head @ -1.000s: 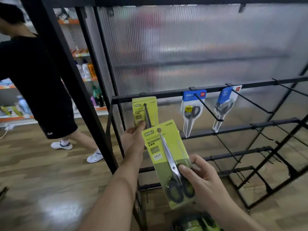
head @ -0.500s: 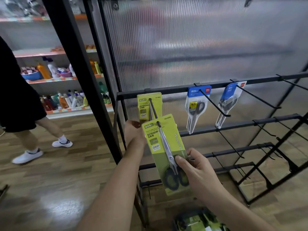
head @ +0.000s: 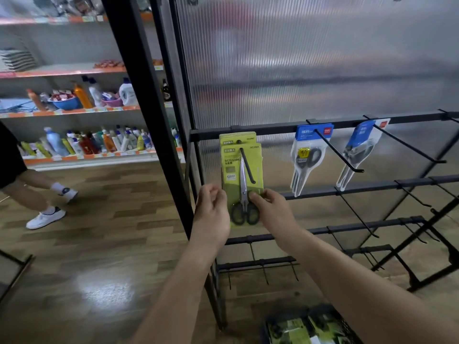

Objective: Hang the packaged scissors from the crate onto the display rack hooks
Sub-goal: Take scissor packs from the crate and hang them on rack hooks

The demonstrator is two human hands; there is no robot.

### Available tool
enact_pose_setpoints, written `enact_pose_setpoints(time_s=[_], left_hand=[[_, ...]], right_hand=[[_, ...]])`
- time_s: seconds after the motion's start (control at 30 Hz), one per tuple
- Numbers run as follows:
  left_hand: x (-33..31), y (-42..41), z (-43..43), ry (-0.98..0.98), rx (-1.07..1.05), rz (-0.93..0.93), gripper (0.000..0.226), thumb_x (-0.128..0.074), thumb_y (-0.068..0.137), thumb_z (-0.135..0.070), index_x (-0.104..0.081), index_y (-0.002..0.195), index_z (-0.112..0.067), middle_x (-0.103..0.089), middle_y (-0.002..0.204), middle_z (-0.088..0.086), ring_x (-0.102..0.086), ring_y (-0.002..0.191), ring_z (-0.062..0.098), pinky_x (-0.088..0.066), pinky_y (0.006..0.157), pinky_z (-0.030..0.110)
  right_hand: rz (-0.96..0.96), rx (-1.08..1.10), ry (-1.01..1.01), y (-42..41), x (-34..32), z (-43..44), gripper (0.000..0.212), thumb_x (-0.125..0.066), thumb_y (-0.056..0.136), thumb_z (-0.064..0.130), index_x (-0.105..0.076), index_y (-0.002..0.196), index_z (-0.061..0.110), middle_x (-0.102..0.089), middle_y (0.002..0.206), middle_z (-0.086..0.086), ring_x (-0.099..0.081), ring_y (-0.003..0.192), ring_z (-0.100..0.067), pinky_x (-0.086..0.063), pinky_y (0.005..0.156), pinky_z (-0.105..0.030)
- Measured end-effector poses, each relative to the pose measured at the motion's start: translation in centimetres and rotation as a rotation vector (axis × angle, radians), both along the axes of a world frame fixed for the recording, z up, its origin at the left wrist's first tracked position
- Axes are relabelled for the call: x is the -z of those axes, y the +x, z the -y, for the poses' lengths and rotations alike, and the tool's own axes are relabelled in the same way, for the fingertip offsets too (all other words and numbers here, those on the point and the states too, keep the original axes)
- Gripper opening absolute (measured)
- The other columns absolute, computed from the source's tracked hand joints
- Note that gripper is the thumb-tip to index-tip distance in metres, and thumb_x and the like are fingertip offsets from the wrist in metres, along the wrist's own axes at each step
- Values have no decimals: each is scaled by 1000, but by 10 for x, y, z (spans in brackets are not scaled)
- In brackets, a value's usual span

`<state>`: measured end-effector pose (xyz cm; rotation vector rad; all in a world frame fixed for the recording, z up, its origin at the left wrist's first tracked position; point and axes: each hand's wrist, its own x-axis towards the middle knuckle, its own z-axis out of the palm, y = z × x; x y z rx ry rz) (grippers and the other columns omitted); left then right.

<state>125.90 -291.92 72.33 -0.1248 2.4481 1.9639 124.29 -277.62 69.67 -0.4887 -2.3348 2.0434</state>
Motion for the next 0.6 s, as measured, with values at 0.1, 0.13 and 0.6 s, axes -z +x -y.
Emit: enact_pose_setpoints(time_s=[0.1,0.13,0.6], left_hand=[[7,1,2,-89,17,-29,25,-39,110,-32,-46,133,-25,-50,129,-10,-48,99,-4,-32,70,-3],[9,1,3,-119,15,-45,23,-41,110,-32,-47,131,-25,-51,129,-10,-48,98,-6,-32,70,-3],[-2,27,-53,-275,12,-184,14,-61,102,-25,-54,111,-33,-60,111,-12,-58,107,8,-45,84,17]], right_hand=[[15,-8,12,-25,-3,4,15,-60,100,29,-69,99,18,-74,98,-6,-69,93,-24,-54,78,-36],[23,-7,16,-31,-5,5,13,-60,100,29,-68,97,19,-73,96,-5,-67,87,-21,-51,73,-33],[52,-218,495,16,-51,-51,63,-59,100,44,-40,150,11,-59,135,-9,-55,108,-20,-43,86,-32]])
